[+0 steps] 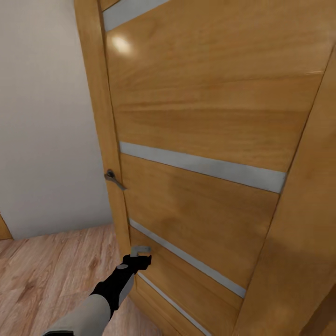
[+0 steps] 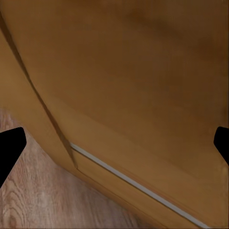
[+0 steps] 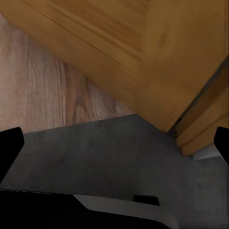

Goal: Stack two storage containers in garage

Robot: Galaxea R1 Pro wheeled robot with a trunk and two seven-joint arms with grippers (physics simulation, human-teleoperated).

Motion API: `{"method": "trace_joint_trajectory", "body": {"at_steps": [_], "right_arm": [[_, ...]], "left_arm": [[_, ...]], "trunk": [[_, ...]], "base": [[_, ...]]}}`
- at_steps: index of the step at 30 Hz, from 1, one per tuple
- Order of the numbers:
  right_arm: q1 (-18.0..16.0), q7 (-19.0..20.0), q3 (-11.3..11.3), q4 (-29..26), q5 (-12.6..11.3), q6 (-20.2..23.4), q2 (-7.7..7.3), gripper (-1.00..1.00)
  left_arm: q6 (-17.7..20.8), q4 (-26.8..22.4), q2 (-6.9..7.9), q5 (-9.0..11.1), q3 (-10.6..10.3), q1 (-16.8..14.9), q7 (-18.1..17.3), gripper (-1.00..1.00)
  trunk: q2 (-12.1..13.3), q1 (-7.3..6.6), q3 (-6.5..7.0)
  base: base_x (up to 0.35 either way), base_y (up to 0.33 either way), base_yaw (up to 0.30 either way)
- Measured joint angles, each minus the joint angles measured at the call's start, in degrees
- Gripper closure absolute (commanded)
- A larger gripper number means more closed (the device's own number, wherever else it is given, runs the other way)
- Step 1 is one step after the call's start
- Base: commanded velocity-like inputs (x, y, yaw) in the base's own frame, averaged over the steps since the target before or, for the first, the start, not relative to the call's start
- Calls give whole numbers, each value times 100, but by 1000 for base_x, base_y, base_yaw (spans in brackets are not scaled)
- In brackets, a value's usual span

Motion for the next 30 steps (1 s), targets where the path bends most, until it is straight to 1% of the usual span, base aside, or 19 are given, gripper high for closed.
{"method": "trace_joint_trajectory", "body": {"at_steps": [22,25,30], "right_arm": [[0,0,0,0,0,0,0,-100],[0,0,0,0,0,0,0,-100],[0,0,0,0,0,0,0,-100]], "left_arm": [[-13,2,7,-22,6,1,8,-100],[-14,-1,32,-20,6,0,6,-100],[-14,-8,132,-16,6,-2,5,-100]], "trunk": [[0,0,0],[0,0,0],[-1,0,1]], "base": [[0,0,-276],[0,0,-276],[0,0,-276]]}}
